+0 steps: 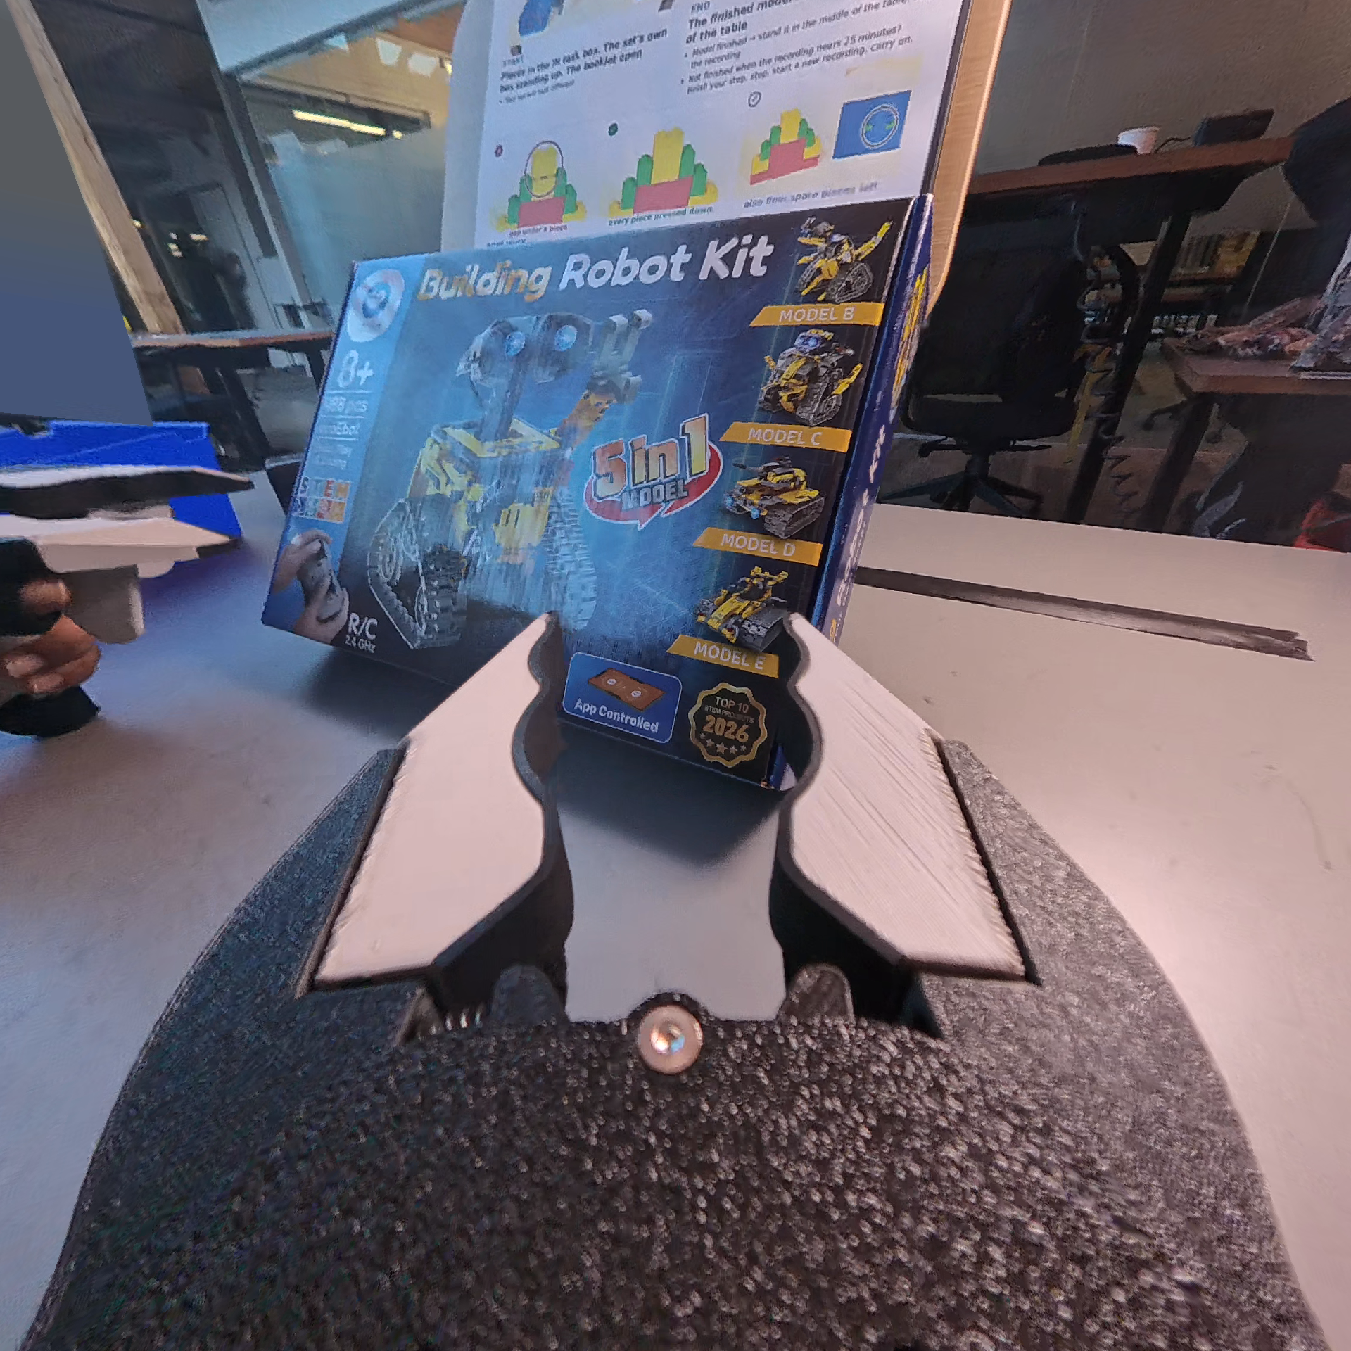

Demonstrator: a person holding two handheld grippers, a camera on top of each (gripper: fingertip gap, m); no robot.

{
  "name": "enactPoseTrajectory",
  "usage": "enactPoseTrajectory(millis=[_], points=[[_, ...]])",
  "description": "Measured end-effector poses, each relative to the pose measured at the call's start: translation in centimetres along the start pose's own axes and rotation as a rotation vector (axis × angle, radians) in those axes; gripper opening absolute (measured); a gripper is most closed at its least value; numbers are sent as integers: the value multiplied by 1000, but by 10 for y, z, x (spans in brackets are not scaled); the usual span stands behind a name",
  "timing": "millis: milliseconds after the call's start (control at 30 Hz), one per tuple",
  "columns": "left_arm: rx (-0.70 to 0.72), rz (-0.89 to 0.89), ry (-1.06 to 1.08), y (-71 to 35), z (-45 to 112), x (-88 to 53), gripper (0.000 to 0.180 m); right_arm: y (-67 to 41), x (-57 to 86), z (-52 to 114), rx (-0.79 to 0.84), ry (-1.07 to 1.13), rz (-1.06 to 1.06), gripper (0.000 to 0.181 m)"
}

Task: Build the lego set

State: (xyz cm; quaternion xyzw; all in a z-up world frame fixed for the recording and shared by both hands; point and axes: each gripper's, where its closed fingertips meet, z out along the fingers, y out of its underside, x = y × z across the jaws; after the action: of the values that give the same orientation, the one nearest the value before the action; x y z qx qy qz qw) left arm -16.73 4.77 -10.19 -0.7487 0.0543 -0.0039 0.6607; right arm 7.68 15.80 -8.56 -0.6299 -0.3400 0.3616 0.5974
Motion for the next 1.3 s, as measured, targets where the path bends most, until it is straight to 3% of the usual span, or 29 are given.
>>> enactPoseTrajectory(millis=[267, 467, 633, 933, 1067, 1300], points=[[-122, 157, 79, 15, 0, 21, 96, 35, 9, 17, -238, 33, -310, 92], [-290, 324, 25, 47, 2, 4, 101, 33, 17, 34, -285, -15, -416, 92], [-351, 400, 9, 61, 11, -11, 102, 47, 16, 50, -362, -79, -446, 96], [-366, 586, 2, 71, 36, -18, 91, 60, 21, 59, -403, -127, -477, 101], [-360, 599, -6, 71, 36, -18, 90, 67, 21, 56, -418, -142, -546, 108], [-356, 589, 7, 72, 35, -18, 89, 77, 36, 69, -424, -101, -677, 99]])
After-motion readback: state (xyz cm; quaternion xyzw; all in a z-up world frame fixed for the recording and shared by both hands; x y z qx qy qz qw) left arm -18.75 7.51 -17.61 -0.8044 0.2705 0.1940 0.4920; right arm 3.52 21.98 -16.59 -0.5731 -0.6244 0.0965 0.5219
